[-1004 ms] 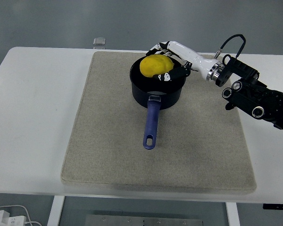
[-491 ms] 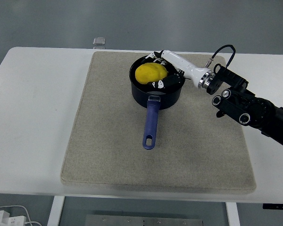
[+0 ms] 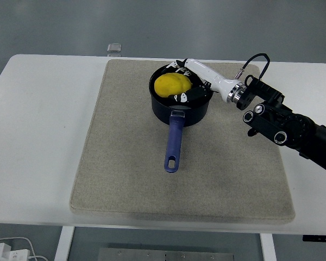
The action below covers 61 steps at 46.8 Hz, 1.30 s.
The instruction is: Put the potato in the blue pot
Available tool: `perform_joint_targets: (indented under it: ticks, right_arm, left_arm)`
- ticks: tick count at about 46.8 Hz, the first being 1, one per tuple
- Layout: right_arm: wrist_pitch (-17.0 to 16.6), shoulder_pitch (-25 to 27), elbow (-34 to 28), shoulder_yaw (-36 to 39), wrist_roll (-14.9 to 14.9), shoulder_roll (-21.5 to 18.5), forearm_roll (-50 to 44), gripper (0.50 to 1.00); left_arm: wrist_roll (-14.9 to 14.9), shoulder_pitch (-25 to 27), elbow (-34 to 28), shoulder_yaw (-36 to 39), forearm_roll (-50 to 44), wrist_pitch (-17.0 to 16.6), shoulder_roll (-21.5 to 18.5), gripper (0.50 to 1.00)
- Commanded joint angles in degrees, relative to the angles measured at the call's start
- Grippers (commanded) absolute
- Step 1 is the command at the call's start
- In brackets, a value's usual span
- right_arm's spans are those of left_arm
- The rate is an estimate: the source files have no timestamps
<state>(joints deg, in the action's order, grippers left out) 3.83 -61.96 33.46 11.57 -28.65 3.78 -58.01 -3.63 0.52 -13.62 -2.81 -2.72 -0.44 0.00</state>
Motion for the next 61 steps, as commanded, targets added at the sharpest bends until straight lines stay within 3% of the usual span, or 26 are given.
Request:
perform_joint_targets:
  ticks: [1,28,36,51,61]
  right_arm:
    - [0.0,0.0,0.0,-0.1,0.0,0.0,0.0,0.921]
    - [-0.2,-1.7,0.2,0.1,0.0,1.2,0.1,0.924]
    - [-0.3,-2.9,0.2,0.1,0.2,2.0,4.2,0.924]
    - [-0.4,-2.9,0.1,0.2,0.8,4.5,21.5,0.926]
    - [-0.5,-2.9,-0.7,0.2,1.1,5.4,40.2,0.926]
  left_arm:
    - [0.0,0.0,0.0,0.0,0.0,0.0,0.0,0.994]
    - [0.0,0.0,0.0,0.0,0.0,0.0,0.0,0.994]
    - [-0.1,0.0,0.0,0.0,0.0,0.0,0.0,0.994]
    - [-0.1,0.0,0.1,0.1,0.0,0.0,0.0,0.994]
    - [0.0,0.0,0.1,0.1,0.0,0.0,0.0,0.994]
